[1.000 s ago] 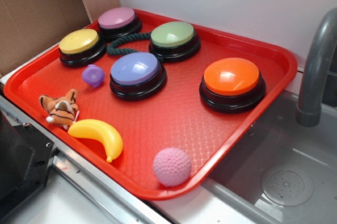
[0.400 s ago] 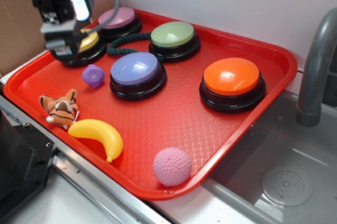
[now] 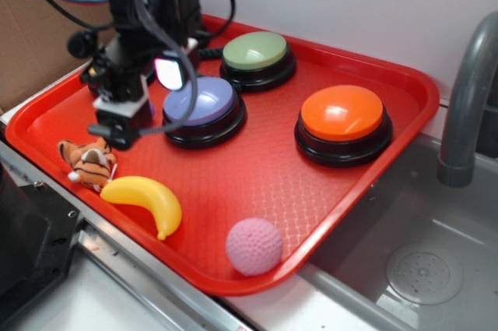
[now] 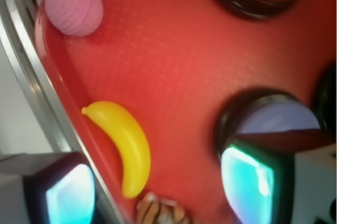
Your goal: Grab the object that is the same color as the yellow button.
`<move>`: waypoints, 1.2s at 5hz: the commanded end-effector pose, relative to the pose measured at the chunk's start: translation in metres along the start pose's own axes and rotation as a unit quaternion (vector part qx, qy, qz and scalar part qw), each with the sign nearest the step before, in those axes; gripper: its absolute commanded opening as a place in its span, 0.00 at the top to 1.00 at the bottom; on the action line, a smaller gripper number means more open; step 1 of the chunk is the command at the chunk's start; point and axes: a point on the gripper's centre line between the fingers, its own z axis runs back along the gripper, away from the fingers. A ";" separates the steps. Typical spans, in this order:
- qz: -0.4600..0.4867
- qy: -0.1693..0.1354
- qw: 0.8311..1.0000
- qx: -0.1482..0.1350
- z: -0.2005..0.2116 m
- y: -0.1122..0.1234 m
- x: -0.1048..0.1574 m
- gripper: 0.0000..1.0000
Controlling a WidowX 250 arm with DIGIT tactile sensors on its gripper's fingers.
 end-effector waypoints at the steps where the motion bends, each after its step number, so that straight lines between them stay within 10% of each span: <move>1: -0.119 -0.008 0.993 -0.023 -0.030 -0.008 0.009 0.00; 3: -0.143 0.011 0.987 -0.077 -0.050 -0.020 0.005 0.00; 6: -0.144 0.020 0.985 -0.088 -0.079 -0.019 0.008 0.00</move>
